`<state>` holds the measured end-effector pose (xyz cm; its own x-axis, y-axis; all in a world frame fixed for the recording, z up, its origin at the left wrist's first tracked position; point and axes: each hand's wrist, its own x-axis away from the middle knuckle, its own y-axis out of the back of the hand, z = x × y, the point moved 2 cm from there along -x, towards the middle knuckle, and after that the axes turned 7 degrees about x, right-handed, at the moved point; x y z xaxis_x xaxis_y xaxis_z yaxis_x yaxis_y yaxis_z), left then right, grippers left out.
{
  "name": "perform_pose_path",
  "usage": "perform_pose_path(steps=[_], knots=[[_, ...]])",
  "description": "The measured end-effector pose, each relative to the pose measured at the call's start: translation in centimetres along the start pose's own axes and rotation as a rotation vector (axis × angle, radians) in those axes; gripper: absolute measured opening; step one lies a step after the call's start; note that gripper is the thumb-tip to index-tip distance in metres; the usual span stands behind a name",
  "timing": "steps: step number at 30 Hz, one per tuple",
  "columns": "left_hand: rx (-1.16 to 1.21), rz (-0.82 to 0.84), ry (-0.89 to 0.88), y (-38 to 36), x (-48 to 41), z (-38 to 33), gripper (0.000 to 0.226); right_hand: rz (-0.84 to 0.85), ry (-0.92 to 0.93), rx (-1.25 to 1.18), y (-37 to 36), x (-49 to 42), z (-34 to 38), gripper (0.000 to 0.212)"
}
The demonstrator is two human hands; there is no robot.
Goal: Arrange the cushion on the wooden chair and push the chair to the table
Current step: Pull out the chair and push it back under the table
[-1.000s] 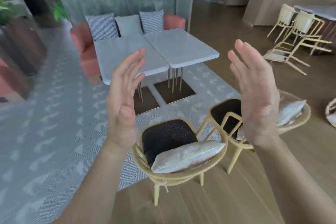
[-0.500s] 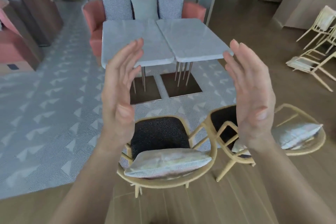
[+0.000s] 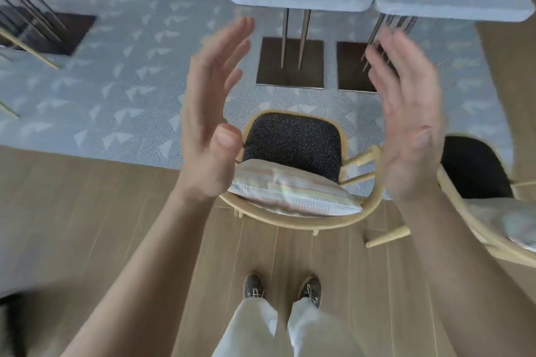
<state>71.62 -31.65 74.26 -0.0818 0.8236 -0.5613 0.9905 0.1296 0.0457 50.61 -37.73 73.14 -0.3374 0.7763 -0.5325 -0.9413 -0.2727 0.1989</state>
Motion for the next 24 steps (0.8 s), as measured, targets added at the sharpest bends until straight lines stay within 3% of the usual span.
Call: perform_pose_path(steps=[4, 6, 9, 12, 16, 20, 24], knots=[[0.002, -0.003, 0.022, 0.3, 2.1, 2.5, 0.088, -0.016, 0.022, 0.027, -0.9, 1.5, -3.0, 0.098], [-0.076, 0.078, 0.034, 0.4, 3.5, 5.5, 0.09, -0.013, -0.031, 0.142, -1.7, 3.1, -6.1, 0.09], [-0.324, 0.344, 0.223, -0.1, 7.1, 11.2, 0.097, 0.167, -0.387, 0.398, -3.2, 7.5, -11.7, 0.079], [-0.617, 0.638, 0.541, -0.6, 11.8, 16.9, 0.11, 0.449, -0.676, 0.558, -4.4, 13.5, -15.9, 0.09], [-0.702, 0.756, 0.611, -1.1, 14.8, 21.6, 0.101, 0.434, -0.567, 0.7, -5.4, 16.0, -18.4, 0.094], [-0.802, 0.829, 0.492, -1.5, 15.0, 23.5, 0.101, 0.561, -0.396, 0.982, -6.4, 16.1, -19.5, 0.096], [-0.847, 0.843, 0.297, -1.1, 15.6, 23.7, 0.09, 0.525, -0.226, 1.032, -6.4, 17.2, -19.6, 0.085]])
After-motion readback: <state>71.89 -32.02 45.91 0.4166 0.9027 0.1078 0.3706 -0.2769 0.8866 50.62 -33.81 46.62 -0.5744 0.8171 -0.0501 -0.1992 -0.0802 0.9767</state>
